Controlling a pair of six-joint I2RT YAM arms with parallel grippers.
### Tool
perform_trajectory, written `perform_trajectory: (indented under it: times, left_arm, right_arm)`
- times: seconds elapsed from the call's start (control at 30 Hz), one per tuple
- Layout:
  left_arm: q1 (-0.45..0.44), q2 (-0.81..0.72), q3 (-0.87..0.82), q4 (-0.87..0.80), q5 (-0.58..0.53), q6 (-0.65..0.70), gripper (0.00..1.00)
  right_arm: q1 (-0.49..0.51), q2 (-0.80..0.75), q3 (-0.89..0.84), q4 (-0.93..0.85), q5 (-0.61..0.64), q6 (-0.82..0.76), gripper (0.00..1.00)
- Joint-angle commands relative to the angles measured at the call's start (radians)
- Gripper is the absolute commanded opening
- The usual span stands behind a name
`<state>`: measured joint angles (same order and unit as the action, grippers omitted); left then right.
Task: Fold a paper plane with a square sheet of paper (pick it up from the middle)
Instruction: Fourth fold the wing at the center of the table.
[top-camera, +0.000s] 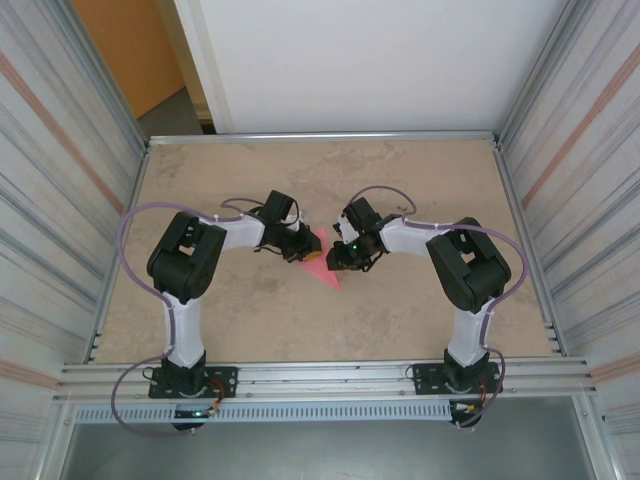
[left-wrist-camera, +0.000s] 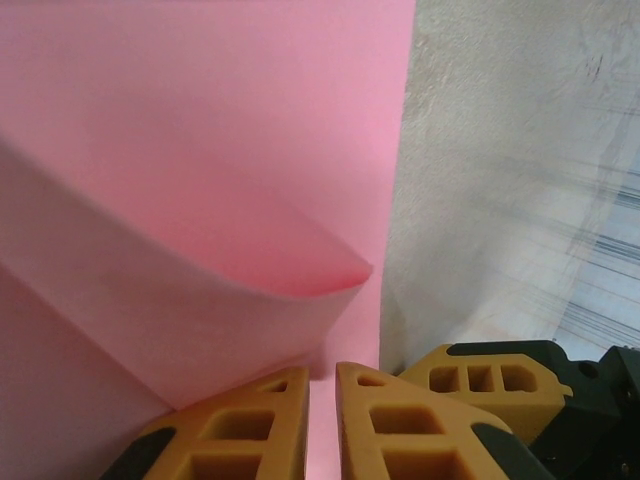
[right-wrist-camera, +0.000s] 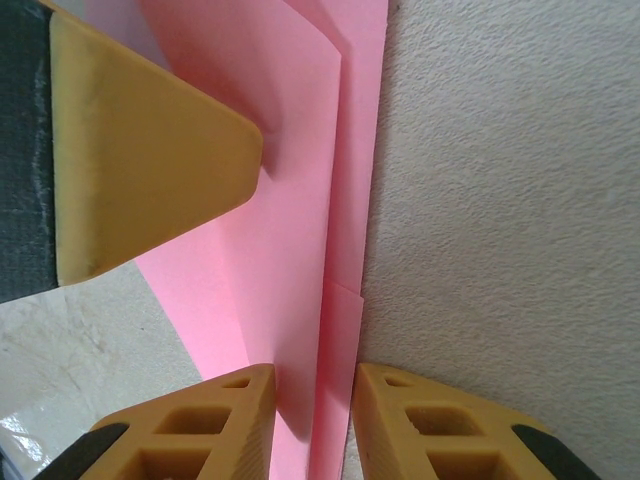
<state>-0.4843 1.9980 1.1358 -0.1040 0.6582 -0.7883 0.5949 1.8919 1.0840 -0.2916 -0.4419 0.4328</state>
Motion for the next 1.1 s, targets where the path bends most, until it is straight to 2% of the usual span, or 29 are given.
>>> perform_trajectory:
  times: [0.0, 0.1, 0.2, 0.3, 0.47, 0.6, 0.77, 1.07]
  left_arm:
    - [-0.006, 0.026, 0.021, -0.037, -0.008, 0.026, 0.15]
    - [-0.007, 0.033, 0.015, -0.055, -0.018, 0.032, 0.15]
    - [-0.007, 0.035, 0.005, -0.058, -0.020, 0.034, 0.15]
    - [-0.007, 0.030, -0.001, -0.058, -0.021, 0.036, 0.15]
    - [-0.007, 0.028, -0.001, -0.051, -0.016, 0.036, 0.15]
    - [-0.007, 0.024, -0.002, -0.043, -0.011, 0.034, 0.15]
    - [-0.007, 0.018, -0.004, -0.041, -0.008, 0.036, 0.15]
    - [-0.006, 0.015, -0.002, -0.035, -0.002, 0.034, 0.15]
  right_arm:
    - [0.040, 0.098, -0.041, -0.046, 0.023, -0.021, 0.28]
    - [0.021, 0.048, -0.064, 0.000, -0.030, 0.021, 0.29]
    - [-0.006, -0.045, -0.109, 0.073, -0.070, 0.085, 0.35]
    - [-0.029, -0.144, -0.143, 0.099, -0.063, 0.121, 0.39]
    - [-0.067, -0.242, -0.179, 0.132, -0.078, 0.148, 0.41]
    - [-0.038, -0.211, -0.153, 0.147, -0.166, 0.128, 0.33]
    - [-0.005, -0.141, -0.115, 0.180, -0.207, 0.135, 0.25]
    - [-0.004, -0.050, -0.094, 0.186, -0.226, 0.134, 0.22]
